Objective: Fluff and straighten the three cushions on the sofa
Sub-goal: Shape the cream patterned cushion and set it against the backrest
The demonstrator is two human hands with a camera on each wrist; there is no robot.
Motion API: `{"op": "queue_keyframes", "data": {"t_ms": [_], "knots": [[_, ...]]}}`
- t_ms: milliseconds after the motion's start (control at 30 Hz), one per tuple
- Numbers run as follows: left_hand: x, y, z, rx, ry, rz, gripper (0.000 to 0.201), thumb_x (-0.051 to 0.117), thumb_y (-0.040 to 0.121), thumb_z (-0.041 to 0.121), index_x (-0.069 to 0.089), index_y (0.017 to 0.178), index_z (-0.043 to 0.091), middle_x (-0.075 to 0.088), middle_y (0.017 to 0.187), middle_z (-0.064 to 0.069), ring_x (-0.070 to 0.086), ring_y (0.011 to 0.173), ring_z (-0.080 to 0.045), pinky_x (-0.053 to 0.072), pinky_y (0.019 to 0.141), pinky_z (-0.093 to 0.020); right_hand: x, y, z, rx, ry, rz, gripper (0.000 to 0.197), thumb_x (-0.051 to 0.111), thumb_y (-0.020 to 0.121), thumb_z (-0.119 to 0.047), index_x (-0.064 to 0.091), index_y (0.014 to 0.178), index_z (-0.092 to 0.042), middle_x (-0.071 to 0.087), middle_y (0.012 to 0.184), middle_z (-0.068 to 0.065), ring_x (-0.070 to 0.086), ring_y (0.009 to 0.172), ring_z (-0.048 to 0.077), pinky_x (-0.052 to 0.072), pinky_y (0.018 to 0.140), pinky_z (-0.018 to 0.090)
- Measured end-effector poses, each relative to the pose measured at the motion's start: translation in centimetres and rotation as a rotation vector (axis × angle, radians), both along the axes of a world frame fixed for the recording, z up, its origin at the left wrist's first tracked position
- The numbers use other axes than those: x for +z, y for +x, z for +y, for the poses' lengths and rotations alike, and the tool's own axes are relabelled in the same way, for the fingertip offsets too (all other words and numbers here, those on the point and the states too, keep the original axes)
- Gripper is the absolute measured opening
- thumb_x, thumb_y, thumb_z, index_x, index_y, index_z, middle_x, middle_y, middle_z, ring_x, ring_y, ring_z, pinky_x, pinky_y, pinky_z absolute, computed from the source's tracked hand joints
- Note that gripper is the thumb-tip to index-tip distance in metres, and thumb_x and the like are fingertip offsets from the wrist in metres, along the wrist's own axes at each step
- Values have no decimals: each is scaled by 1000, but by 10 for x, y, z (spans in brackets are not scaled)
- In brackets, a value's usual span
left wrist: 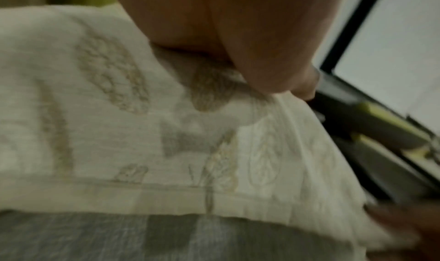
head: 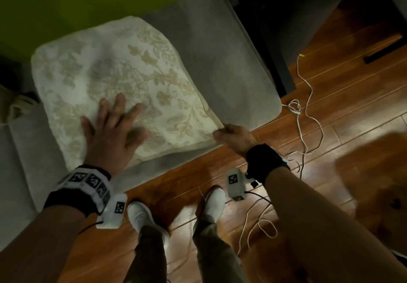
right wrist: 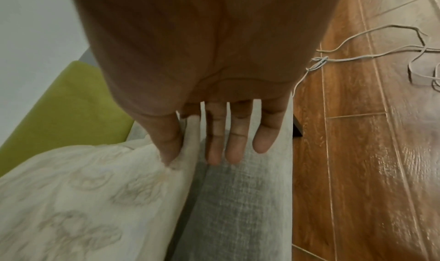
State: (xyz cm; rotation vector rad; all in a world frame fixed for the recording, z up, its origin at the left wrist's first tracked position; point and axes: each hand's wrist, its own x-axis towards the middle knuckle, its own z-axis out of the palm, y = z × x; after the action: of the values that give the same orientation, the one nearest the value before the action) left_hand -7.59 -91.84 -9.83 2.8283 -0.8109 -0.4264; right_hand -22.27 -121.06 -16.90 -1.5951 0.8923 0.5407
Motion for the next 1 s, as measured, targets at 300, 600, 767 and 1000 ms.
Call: {"op": "queue_keyframes", "data": {"t_ms": [300, 600, 767, 1000], "knots": [[-10, -25, 112, 991, -283, 152, 53, 27, 96, 25, 50, 136, -2, 52, 134, -31, 56, 114, -51, 47, 95, -59, 11, 20, 4, -65, -7, -145, 26, 66, 97, -42, 72, 109, -20, 72, 95, -4, 68, 89, 13, 58, 78, 27], [-20, -25, 149, 941, -15, 389, 44, 41, 97, 53, 59, 100, 13, 65, 101, -21, 64, 85, -38, 53, 78, -44, 7, 8, -2, 15, -203, -140, 13, 73, 93, -35, 76, 84, -26, 74, 82, -2, 71, 83, 21, 62, 76, 37], [-15, -33, 160, 975, -89, 348, 25, 51, 96, 46, 50, 103, 22, 62, 96, -19, 63, 71, -33, 58, 63, -45, 5, 13, -15, 299, -453, -22, 27, 68, 96, -30, 74, 118, -16, 71, 106, 9, 64, 98, 27, 46, 78, 27], [22, -11, 123, 868, -276, 85, 59, 52, 95, 50, 30, 146, 30, 31, 154, -13, 40, 135, -42, 36, 108, -53, 43, 55, 3, 399, -713, -310, 60, 51, 101, -41, 33, 157, -30, 28, 165, 6, 33, 145, 34, 35, 117, 48]]}}
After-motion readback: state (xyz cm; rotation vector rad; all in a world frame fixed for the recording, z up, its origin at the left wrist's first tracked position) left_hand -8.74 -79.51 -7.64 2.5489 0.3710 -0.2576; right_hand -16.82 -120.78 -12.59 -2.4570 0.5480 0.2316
